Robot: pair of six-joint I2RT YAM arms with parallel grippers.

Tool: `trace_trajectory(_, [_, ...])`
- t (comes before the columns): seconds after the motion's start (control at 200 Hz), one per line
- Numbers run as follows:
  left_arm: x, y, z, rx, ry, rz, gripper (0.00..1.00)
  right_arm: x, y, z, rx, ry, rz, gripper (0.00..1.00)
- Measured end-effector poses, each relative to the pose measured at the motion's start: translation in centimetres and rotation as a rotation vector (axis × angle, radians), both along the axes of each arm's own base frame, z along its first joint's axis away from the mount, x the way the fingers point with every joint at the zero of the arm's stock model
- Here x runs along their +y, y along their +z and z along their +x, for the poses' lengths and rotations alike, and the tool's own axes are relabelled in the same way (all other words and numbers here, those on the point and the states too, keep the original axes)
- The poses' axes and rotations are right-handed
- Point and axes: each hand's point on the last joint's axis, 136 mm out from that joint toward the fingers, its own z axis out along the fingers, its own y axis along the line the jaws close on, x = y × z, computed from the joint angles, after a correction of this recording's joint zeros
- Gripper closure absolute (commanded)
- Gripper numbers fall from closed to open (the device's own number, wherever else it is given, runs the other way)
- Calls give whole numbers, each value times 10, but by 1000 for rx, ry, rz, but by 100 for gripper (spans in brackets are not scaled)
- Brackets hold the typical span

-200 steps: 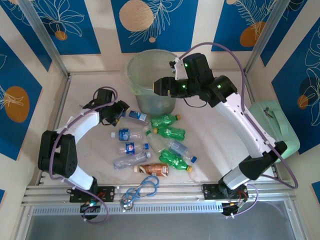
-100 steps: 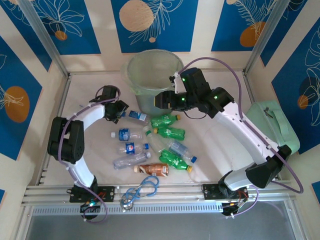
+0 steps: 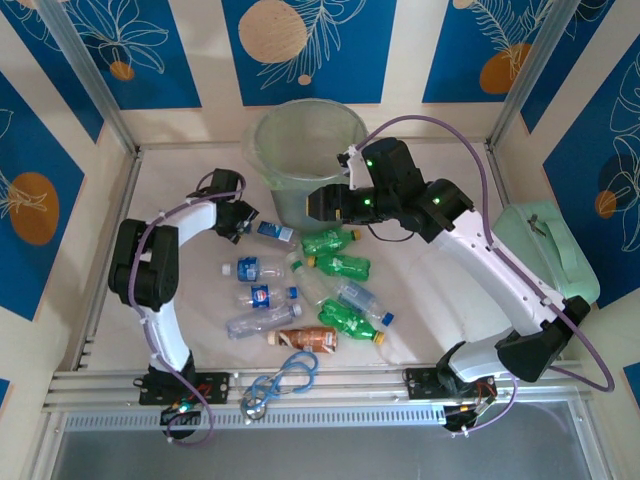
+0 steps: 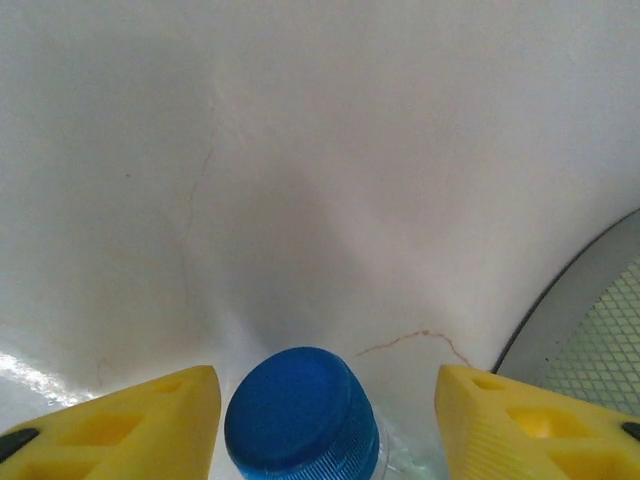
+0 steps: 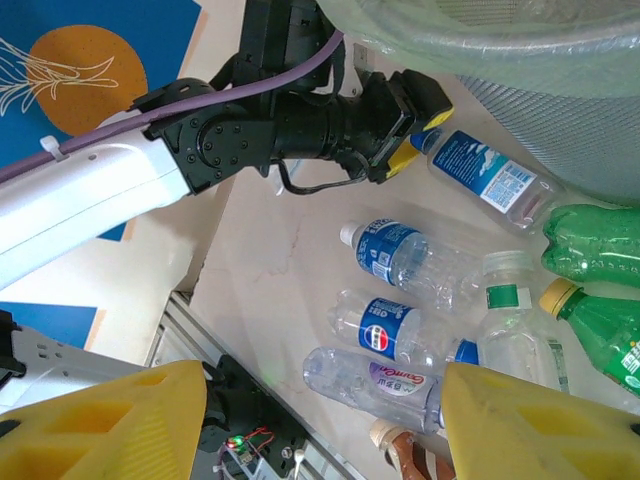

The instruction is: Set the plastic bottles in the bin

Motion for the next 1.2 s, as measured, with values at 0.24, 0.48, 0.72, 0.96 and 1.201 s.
trace_trajectory(0.24, [1, -6, -1, 17, 7, 0, 56, 0, 0, 0, 0, 0, 0, 36])
trace_trajectory(0.48, [1, -6, -1, 14, 5, 1, 67, 1, -2, 1, 0, -1, 0, 37])
trace_trajectory(0.72, [7, 20, 2, -46, -3, 0, 72, 1, -4, 1, 0, -1, -1, 37])
trace_trajectory(0.96, [10, 86, -3, -208, -47, -32, 79, 0, 2, 0, -12, 0, 11, 36])
trace_trajectory(1.201, [16, 152, -32, -444, -87, -161, 89, 3, 5, -4, 0, 20, 33, 29])
